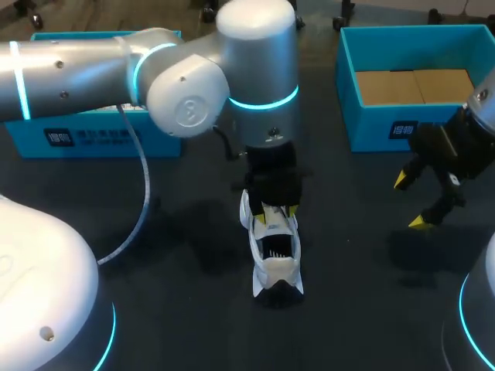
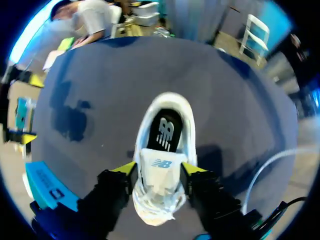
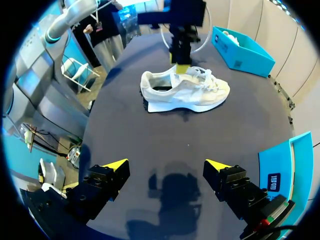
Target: Take the shoe out of the shoebox, open the shoe tongue, remove and reinsert the insole, then place the shoe into the shoebox
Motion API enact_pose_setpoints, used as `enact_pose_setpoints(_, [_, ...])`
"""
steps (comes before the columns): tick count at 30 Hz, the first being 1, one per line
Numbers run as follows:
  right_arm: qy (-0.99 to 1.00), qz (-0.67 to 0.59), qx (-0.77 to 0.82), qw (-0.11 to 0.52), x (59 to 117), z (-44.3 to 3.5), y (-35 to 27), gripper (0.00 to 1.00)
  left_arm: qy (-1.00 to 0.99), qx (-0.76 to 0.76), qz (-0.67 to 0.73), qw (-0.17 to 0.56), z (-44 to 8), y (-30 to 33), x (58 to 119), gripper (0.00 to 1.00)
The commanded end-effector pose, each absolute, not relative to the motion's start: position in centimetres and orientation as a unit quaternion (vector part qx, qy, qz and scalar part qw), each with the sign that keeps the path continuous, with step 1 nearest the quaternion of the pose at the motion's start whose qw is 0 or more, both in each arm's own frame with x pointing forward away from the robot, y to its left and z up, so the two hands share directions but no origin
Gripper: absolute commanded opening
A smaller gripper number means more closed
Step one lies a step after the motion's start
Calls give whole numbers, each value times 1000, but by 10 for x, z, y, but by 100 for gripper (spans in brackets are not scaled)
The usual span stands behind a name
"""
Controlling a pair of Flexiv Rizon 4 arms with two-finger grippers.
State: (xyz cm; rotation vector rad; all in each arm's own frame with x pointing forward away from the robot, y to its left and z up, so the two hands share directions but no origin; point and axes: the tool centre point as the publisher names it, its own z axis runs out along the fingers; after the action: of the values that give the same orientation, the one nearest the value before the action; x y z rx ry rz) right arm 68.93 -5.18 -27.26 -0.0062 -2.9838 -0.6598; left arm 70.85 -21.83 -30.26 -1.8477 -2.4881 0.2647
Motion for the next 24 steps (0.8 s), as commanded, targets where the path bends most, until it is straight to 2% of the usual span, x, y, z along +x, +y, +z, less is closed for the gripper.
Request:
enact_pose_setpoints(1, [-976,-214,-2,43,689,-273,-51,100,-855,-499,143,18,-273,-193,699,100])
enact_pose_setpoints(11, [-976,-214,-2,43,689,-273,-51,100,-855,-499,143,18,-273,-193,699,100])
enact_pose_setpoints(16, [-976,-214,-2,43,689,-273,-51,100,-920,-378,93,36,-264,-190,676,100])
enact_pose_setpoints(17, [-976,-214,-2,43,689,-273,-51,100,-933,-350,81,24,-263,-190,673,100])
enact_pose_setpoints(19, [-976,-214,-2,43,689,-273,-51,100,-961,-228,65,-141,-256,-189,664,100])
enact_pose_setpoints(24, [-976,-214,-2,43,689,-273,-51,100,-961,-228,65,-141,-256,-189,664,100])
